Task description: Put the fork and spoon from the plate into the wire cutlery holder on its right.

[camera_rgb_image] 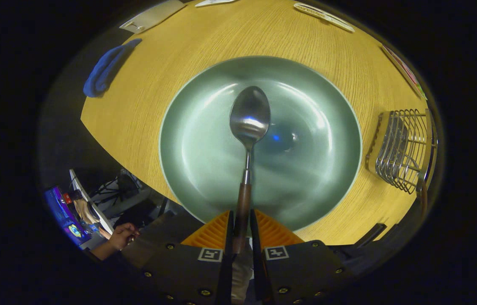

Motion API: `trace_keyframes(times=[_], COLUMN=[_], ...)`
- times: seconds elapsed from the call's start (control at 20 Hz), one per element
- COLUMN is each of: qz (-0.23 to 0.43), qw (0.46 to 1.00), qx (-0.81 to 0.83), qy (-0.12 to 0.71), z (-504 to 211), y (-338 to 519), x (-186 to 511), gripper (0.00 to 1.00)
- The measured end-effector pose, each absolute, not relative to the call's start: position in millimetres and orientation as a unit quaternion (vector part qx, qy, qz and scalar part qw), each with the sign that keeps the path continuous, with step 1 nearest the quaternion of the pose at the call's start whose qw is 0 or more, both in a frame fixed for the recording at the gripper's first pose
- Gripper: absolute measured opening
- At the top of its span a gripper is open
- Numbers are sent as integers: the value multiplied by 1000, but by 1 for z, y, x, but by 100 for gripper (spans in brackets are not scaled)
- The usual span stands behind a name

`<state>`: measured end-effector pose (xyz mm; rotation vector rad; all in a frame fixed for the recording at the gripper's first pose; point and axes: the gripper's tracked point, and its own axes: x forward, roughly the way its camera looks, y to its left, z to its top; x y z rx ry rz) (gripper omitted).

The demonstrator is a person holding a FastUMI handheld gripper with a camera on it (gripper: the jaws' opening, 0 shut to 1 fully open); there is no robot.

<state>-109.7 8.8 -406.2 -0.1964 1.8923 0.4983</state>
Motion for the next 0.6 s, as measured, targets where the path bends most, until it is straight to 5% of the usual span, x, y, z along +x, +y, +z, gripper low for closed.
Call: trace_keyframes(times=[0.15, 0.2, 0.6], qz=[221, 227, 259], qw=[568, 565, 573], qx=[-106, -115, -139], qy=[786, 785, 765], z=[-405, -410, -391], y=[3, 2, -9], x=[-100, -100, -89], gripper=[22, 8, 1])
